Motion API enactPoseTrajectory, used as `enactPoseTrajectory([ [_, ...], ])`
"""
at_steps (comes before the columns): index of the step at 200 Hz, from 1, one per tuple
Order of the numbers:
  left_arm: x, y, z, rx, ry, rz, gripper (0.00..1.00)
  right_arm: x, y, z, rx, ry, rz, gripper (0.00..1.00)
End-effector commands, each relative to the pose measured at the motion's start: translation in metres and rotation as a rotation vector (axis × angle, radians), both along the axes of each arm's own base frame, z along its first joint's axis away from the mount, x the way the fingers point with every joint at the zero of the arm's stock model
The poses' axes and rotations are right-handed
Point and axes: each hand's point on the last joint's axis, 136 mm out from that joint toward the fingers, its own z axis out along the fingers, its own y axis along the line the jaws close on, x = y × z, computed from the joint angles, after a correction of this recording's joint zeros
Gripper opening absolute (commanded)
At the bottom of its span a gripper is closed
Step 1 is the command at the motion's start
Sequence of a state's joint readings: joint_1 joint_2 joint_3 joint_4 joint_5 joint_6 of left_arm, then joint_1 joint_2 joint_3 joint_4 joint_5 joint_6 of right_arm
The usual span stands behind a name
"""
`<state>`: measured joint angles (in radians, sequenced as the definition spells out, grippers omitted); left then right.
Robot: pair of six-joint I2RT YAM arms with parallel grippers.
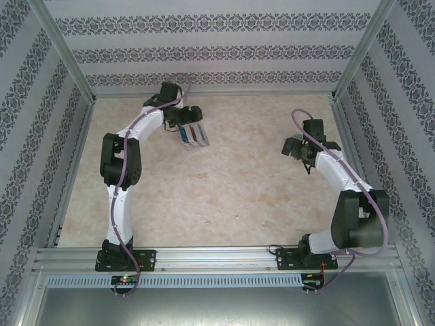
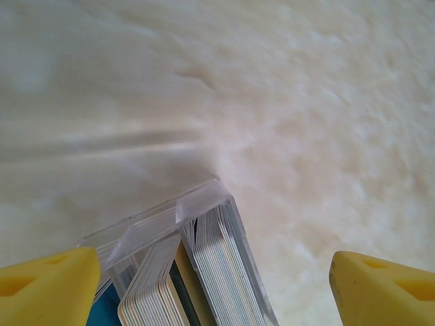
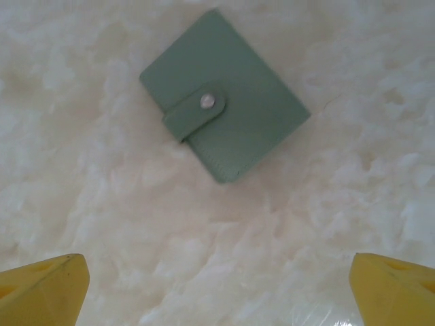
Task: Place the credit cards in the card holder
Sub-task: Move the storage box to the top-center of the table, then move the card holder to the center of the table.
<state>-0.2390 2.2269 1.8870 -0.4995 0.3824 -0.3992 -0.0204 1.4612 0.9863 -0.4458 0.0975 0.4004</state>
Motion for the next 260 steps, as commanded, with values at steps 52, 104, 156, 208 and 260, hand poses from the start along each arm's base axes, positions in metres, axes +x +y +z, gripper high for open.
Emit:
enactPoseTrajectory([
  [52, -0.057, -0.093, 0.07, -0.055, -0.057, -0.258, 0.88, 0.055, -0.025, -0.016, -0.065, 0.192, 0.085, 0.93],
  [104, -0.096, -0.058, 0.149, 0.019, -0.201, -0.218, 0.9, 0.079, -0.043, -0.052, -0.045, 0.298, 0.118, 0.97],
  [156, -0.168, 0.003, 0.162, 0.122, -0.247, -0.112, 0.95, 0.082, -0.019, -0.086, 0.095, 0.376, 0.288, 0.9],
  [208, -0.238, 0.04, 0.155, 0.161, -0.245, -0.113, 1.0, 0.062, 0.053, -0.088, 0.126, 0.41, 0.547, 0.69],
  [260, -0.279, 0.045, 0.12, 0.11, -0.12, -0.117, 1.0, -0.001, 0.173, -0.066, 0.005, 0.406, 0.984, 0.67],
])
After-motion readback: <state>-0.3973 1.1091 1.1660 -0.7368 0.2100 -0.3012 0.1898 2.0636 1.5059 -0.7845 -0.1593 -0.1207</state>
